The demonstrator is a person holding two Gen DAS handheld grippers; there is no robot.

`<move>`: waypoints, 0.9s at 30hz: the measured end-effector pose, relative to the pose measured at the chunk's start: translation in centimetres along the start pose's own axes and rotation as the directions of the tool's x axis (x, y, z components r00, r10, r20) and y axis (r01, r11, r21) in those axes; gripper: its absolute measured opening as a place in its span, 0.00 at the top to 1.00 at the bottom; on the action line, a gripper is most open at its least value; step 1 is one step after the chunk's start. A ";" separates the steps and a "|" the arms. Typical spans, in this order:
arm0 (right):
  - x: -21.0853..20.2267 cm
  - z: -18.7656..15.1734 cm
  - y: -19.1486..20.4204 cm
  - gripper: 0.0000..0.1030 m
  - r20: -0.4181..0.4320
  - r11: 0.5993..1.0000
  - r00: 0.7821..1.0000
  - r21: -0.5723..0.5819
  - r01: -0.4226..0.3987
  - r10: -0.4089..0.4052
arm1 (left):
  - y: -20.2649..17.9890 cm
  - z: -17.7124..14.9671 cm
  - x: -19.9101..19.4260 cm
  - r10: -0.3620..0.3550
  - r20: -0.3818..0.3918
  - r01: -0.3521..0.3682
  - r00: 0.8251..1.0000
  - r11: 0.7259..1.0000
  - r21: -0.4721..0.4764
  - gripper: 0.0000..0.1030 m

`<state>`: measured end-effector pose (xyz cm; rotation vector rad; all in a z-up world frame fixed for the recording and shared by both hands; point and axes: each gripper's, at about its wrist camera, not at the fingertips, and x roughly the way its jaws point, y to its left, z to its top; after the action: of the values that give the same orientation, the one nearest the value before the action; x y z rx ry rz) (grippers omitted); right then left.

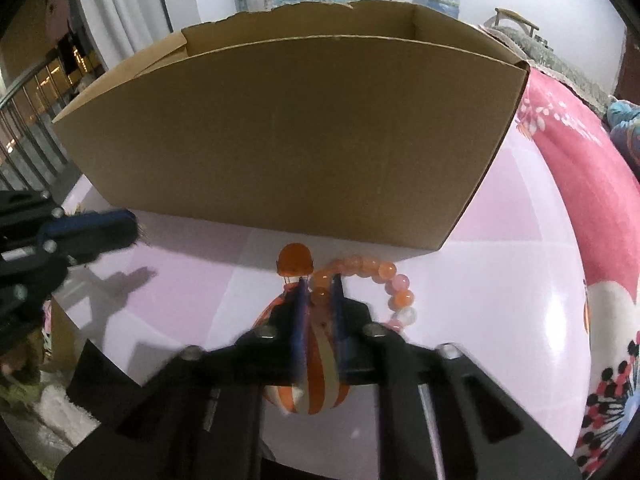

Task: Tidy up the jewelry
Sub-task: 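Close the right tool on the pink bead bracelet while the left tool closes beside it, then lift the pink bead bracelet with the right tool and carry it into the box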

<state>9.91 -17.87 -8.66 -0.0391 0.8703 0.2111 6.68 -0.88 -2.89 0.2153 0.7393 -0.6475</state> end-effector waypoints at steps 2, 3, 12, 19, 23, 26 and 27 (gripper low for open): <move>-0.7 0.0 -0.1 0.90 0.023 1.000 1.000 0.012 -0.010 0.009 | 0.1 0.2 -0.8 -0.004 0.016 0.004 1.000 1.000 -0.007 1.00; -1.2 0.0 -0.2 0.90 0.038 1.000 0.999 0.016 -0.012 0.011 | 0.1 0.3 -1.2 -0.008 0.023 0.008 1.000 1.000 -0.011 1.00; -9.3 2.6 -2.4 0.90 0.250 0.992 0.967 0.092 -0.082 0.057 | 0.5 4.9 -7.4 -0.107 0.190 0.112 0.976 0.994 -0.015 1.00; -14.3 6.3 -2.3 0.90 0.386 0.995 0.919 0.029 -0.097 0.079 | 2.0 9.0 -9.4 -0.112 0.290 0.120 0.950 0.993 -0.010 1.00; -15.0 8.8 -2.9 0.90 0.419 0.992 0.901 0.001 -0.128 0.116 | 3.9 10.5 -7.1 -0.149 0.249 0.170 0.957 0.984 -0.062 1.00; -13.8 10.7 -3.0 0.90 0.398 0.983 0.901 -0.011 -0.182 0.172 | 6.0 11.1 -3.6 -0.167 0.163 0.188 0.972 0.974 -0.123 1.00; -13.1 11.4 -2.9 0.90 0.381 0.981 0.906 -0.014 -0.196 0.186 | 6.4 11.1 -2.7 -0.169 0.140 0.189 0.976 0.972 -0.138 1.00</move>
<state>10.90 -21.58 8.53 0.1091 0.4857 0.3784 15.30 1.03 6.82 -0.0327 0.6859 -0.7664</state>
